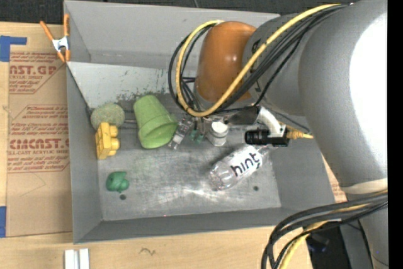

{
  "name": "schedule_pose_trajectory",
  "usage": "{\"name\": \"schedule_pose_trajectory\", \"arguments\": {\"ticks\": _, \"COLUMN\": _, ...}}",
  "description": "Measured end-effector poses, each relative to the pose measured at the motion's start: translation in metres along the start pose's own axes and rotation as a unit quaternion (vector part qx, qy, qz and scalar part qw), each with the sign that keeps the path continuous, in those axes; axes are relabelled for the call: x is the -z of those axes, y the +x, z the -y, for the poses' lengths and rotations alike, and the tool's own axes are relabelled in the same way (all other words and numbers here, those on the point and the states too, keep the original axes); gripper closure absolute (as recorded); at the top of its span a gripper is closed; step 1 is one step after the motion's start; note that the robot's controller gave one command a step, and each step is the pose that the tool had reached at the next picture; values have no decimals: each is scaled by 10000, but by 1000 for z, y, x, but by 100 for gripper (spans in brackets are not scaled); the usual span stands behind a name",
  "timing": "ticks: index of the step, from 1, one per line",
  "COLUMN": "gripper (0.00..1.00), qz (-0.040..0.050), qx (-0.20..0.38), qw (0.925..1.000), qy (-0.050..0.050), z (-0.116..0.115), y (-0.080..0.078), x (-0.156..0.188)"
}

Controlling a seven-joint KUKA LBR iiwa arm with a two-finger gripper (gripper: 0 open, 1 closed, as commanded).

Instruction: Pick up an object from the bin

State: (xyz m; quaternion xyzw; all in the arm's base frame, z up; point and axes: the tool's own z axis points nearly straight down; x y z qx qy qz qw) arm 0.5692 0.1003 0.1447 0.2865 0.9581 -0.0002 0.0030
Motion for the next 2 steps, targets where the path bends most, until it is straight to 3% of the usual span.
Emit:
{"name": "schedule_pose_trajectory", "arguments": {"ticks": 1, "gripper": 100, "qz": -39, "qx": 4, "qw": 10000, "qy": 9, "z": -8, "y": 5, "x": 9}}
{"name": "schedule_pose_trajectory", "arguments": {"ticks": 2, "gripper": 100, "qz": -41, "qx": -68, "qw": 10000, "qy": 17, "z": -2, "y": -3, "x": 56}}
